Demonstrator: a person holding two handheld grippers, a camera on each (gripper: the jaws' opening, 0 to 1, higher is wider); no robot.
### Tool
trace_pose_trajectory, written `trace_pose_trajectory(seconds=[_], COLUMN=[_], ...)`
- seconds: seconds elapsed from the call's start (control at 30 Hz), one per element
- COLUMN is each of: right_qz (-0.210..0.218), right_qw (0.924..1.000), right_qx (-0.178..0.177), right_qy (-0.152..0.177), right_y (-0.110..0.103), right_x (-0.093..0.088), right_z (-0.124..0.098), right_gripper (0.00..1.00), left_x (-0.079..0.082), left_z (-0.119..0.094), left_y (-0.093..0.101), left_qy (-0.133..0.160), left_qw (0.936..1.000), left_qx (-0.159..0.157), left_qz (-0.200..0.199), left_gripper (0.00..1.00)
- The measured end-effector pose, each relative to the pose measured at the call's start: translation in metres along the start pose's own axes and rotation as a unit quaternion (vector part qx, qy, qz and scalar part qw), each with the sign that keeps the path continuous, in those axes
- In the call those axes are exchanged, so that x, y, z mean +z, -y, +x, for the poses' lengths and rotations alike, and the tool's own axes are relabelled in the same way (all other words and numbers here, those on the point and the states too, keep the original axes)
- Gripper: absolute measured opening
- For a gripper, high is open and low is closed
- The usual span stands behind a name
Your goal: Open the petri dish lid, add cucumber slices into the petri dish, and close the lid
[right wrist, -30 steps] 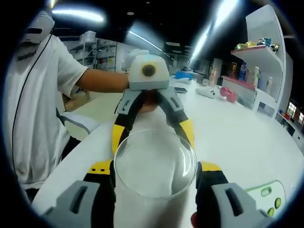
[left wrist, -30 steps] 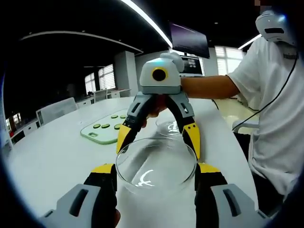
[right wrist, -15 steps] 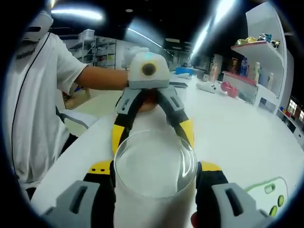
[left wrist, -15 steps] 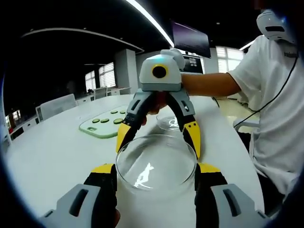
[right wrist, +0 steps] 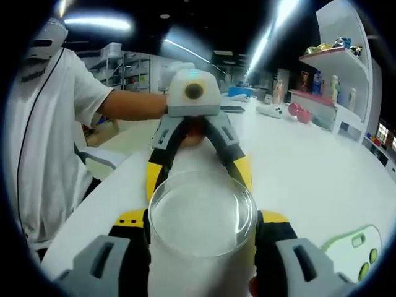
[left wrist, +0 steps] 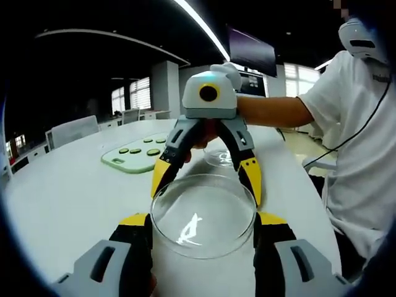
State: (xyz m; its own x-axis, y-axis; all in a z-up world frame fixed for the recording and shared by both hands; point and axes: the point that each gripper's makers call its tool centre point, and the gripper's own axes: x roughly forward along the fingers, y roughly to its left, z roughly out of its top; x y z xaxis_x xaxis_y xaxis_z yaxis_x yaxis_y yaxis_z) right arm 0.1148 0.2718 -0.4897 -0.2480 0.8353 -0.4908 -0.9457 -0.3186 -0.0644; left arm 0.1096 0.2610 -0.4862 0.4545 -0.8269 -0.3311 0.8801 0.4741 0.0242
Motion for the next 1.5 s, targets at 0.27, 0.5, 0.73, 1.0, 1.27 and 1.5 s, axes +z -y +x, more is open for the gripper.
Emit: trace_pose_trajectory(seconds=[0.27, 0.5, 0.73, 1.0, 1.27, 1.5], right_qz=[-0.002, 0.008, 0.004, 0.033, 0.067, 0.077], right_qw=[1.0000, 0.9999, 0.9996, 0.9916, 0.9609, 0.9173], right_qx=[-0.001, -0.005, -0.012, -0.101, -0.231, -0.360], right_qy=[-0.001, 0.007, 0.025, 0.073, 0.137, 0.153], right_y=[0.001, 0.002, -0.003, 0.017, 0.041, 0.059], right_x=[-0.001, 0.002, 0.013, 0.028, 0.041, 0.040], right_z=[0.001, 0.001, -0.004, -0.021, -0.063, -0.119], right_gripper=[0.68, 0.70, 0.74, 0.71, 0.72, 0.71], left_x=[-0.002, -0.002, 0.007, 0.028, 0.057, 0.073], left_z=[-0.001, -0.006, -0.009, -0.016, -0.017, -0.027], left_y=[-0.001, 0.000, 0.003, -0.008, -0.027, -0.048], left_qy=[0.003, 0.017, 0.031, 0.065, 0.118, 0.145], left_qw=[0.9999, 0.9998, 0.9995, 0.9965, 0.9839, 0.9671], left_qx=[-0.001, -0.002, 0.001, 0.050, 0.134, 0.209], left_qz=[-0.011, -0.002, 0.003, 0.013, -0.002, -0.006], left_gripper=[0.66, 0.66, 0.70, 0.73, 0.73, 0.72])
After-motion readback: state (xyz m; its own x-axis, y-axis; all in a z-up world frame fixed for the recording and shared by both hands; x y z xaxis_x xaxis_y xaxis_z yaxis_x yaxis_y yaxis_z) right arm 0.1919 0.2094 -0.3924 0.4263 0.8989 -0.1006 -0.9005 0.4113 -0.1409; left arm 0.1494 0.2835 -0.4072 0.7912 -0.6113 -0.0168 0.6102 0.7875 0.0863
